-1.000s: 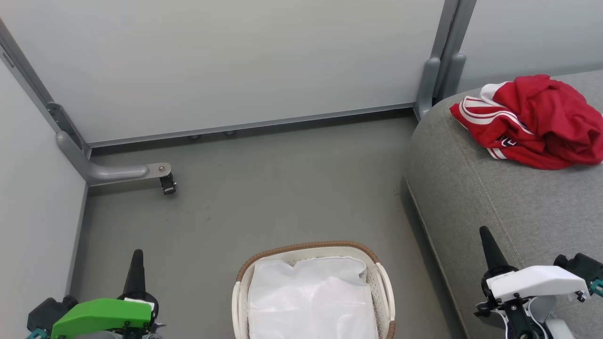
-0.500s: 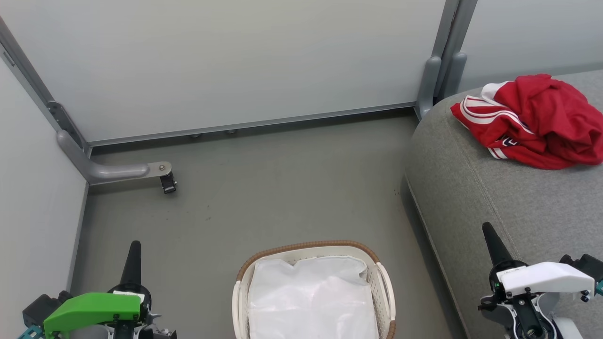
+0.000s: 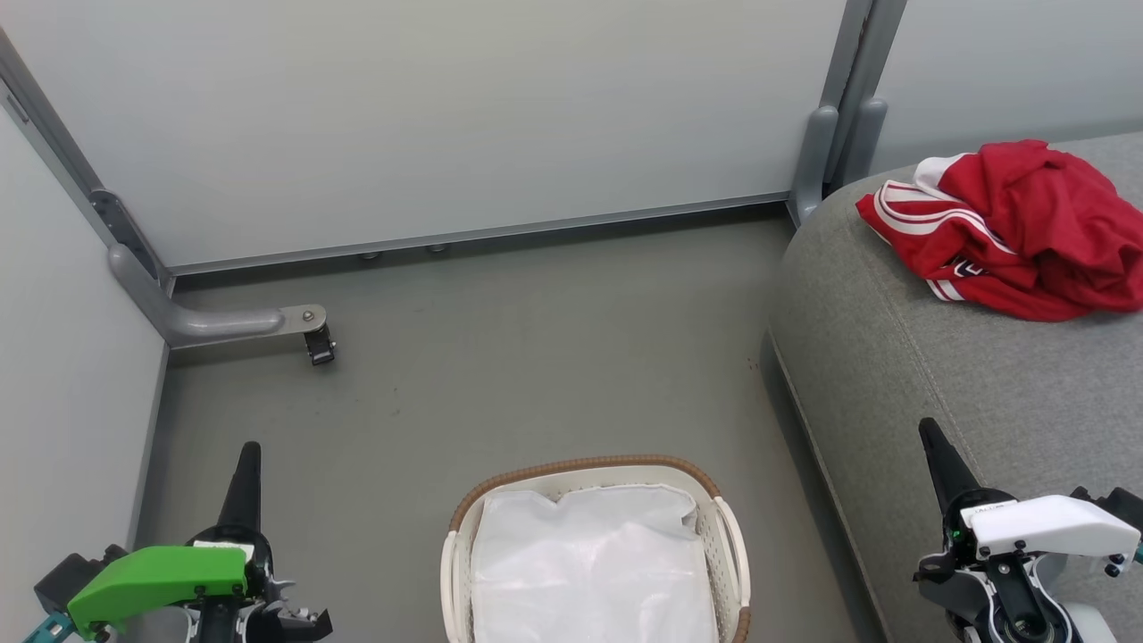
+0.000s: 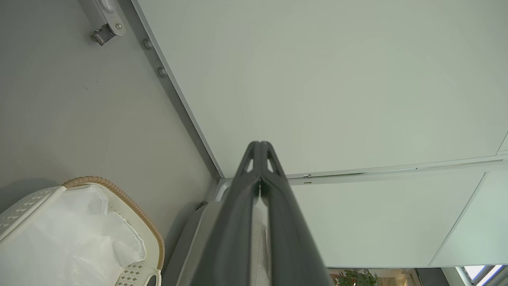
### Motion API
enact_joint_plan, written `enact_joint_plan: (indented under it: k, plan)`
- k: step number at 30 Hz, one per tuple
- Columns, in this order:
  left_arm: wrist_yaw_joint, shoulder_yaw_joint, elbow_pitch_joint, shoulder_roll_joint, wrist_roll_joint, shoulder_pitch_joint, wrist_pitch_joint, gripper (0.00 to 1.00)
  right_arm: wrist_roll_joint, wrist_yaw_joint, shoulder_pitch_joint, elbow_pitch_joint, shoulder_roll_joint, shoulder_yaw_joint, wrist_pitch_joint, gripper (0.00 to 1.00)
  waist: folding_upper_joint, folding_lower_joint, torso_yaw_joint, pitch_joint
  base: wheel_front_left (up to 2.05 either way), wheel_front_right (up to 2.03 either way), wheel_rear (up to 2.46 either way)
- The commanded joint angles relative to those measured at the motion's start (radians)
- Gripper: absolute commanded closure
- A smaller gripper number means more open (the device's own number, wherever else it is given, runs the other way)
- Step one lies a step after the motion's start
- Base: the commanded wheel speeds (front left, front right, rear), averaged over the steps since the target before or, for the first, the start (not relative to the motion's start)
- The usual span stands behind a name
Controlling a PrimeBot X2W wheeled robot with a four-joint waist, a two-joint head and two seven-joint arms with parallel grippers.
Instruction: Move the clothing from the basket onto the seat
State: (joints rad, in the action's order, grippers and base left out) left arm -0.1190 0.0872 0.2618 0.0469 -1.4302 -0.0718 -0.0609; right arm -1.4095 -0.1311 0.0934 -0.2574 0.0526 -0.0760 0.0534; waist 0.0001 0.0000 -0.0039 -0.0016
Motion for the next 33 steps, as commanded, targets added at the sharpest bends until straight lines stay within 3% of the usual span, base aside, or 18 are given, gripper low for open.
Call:
enact_joint_plan:
  k: [1, 33]
  plan:
    - [-0.006, 0.005, -0.008, 0.005, -0.018, -0.022, -0.006, 1.00, -0.021, 0.000, 0.016, 0.009, 0.006, -0.005, 0.006, 1.00, -0.0001, 0.0000, 0.000, 0.000, 0.00, 0.00, 0.00]
    - [-0.015, 0.029, -0.018, 0.006, -0.185, -0.043, -0.057, 1.00, -0.210, 0.001, 0.018, 0.016, 0.005, -0.034, 0.059, 1.00, -0.0001, 0.0000, 0.004, 0.005, 0.00, 0.00, 0.00]
